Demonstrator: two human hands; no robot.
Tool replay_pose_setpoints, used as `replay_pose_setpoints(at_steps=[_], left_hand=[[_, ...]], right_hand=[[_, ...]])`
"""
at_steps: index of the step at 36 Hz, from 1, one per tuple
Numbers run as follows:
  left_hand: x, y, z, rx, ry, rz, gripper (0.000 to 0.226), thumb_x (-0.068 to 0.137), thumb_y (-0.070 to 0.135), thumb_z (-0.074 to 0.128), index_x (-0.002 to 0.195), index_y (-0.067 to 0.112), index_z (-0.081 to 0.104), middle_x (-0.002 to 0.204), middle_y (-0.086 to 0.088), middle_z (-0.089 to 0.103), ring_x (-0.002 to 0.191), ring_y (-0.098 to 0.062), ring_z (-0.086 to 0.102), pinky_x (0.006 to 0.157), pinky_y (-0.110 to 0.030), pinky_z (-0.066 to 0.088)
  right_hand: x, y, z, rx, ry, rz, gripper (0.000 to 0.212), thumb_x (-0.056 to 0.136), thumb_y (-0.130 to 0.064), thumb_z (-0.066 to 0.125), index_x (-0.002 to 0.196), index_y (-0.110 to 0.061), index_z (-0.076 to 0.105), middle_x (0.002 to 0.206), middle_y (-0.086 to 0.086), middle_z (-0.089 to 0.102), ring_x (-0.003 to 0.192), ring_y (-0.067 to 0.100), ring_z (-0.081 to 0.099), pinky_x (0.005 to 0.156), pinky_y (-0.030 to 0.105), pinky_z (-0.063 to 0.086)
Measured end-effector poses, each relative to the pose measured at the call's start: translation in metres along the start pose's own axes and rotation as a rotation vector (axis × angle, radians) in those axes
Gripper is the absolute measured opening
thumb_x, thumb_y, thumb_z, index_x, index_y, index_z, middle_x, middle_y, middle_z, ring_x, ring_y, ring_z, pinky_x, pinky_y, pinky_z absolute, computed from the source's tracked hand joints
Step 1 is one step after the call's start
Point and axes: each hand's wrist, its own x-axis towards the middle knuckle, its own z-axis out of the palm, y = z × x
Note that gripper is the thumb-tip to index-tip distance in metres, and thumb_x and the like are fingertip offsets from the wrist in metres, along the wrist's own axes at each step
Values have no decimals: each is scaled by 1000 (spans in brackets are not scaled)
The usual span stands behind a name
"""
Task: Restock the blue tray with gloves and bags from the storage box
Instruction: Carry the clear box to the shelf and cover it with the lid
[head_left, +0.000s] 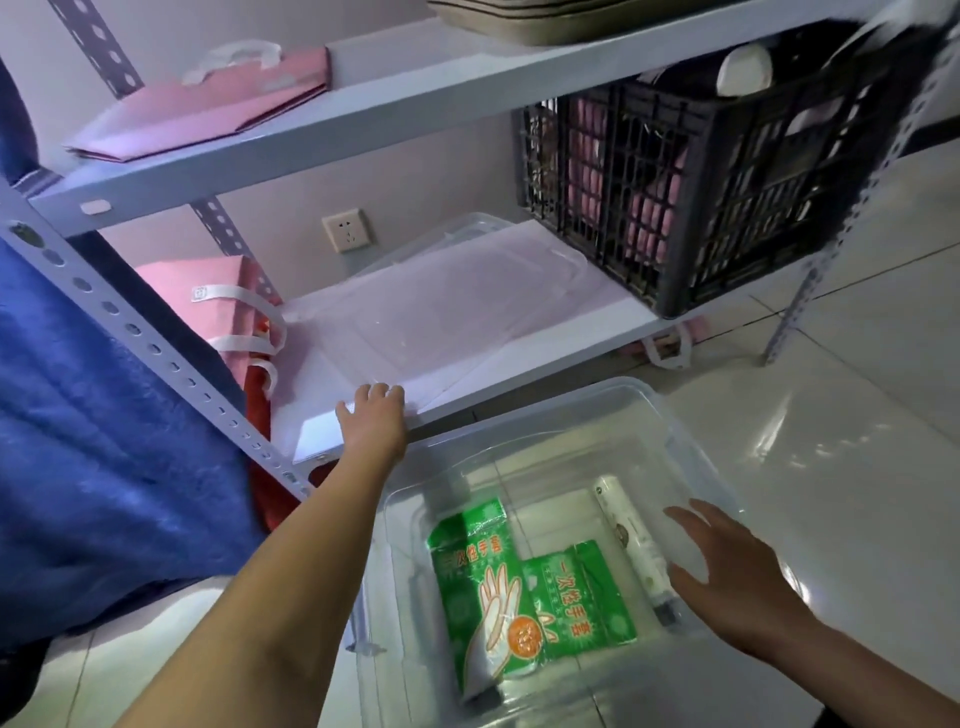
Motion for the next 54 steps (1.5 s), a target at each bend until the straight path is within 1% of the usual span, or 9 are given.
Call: replay_pose_setpoints(at_steps=[14,24,27,29,34,37,41,47,54], left_hand=[[-93,-7,-99,-277,503,137,20,80,-10,59,92,5,54,101,-12,59,86,-26,48,69,-33,42],[-188,-22,-195,-454,881,208,37,80,3,72,108,12,50,104,-7,59,84,-9,47,77,-14,44],[-201,-25,-231,-539,976,304,46,77,2,72,110,28,54,105,22,51,95,-1,48,87,-8,39],[-205,-23,-249,-683,964,291,54,78,8,70,114,44,51,107,32,53,98,10,50,86,-17,47],[-190,-27,-264,-852,892,201,42,83,11,73,124,10,63,110,10,66,87,21,56,82,-4,45],[-174,-41,-251,-969,725,98,36,85,14,74,119,19,66,104,7,70,76,10,58,86,-32,56],[-153,-57,-209,-1111,428,-28,39,86,9,72,124,12,66,111,-7,72,96,-21,68,87,-55,56],[-145,-52,-102,-1038,80,-232,37,87,9,71,123,6,63,87,0,67,60,-6,60,37,-17,46],[-118,-50,-54,-1061,-9,-234,47,91,11,68,136,9,53,130,-15,59,90,-20,64,80,-35,53]], right_hand=[[9,-49,-20,362,135,-165,52,88,-17,65,137,-18,50,145,2,45,132,23,43,107,35,34],[41,-88,-70,822,217,-54,91,85,-38,70,153,-35,9,163,2,16,146,25,24,115,46,29],[55,-92,-90,966,275,-40,101,82,-40,75,155,-31,6,163,0,14,147,23,21,118,46,25],[63,-92,-104,1092,364,-13,98,80,-40,77,152,-23,14,158,5,26,142,26,32,116,46,30],[61,-79,-120,1240,616,-11,85,81,-46,72,147,-31,20,152,-4,28,132,17,39,107,35,39],[66,-59,-130,1117,688,94,86,76,-58,63,147,-30,23,152,3,37,133,28,44,110,52,38],[84,-25,-140,900,498,145,56,76,-54,62,123,-22,57,126,9,61,112,35,60,92,49,50],[87,41,-88,810,117,339,32,80,-12,75,110,-3,68,94,11,64,68,20,57,60,26,41],[85,62,-54,760,265,378,50,74,-31,80,119,-14,67,113,16,70,89,30,66,89,46,53]])
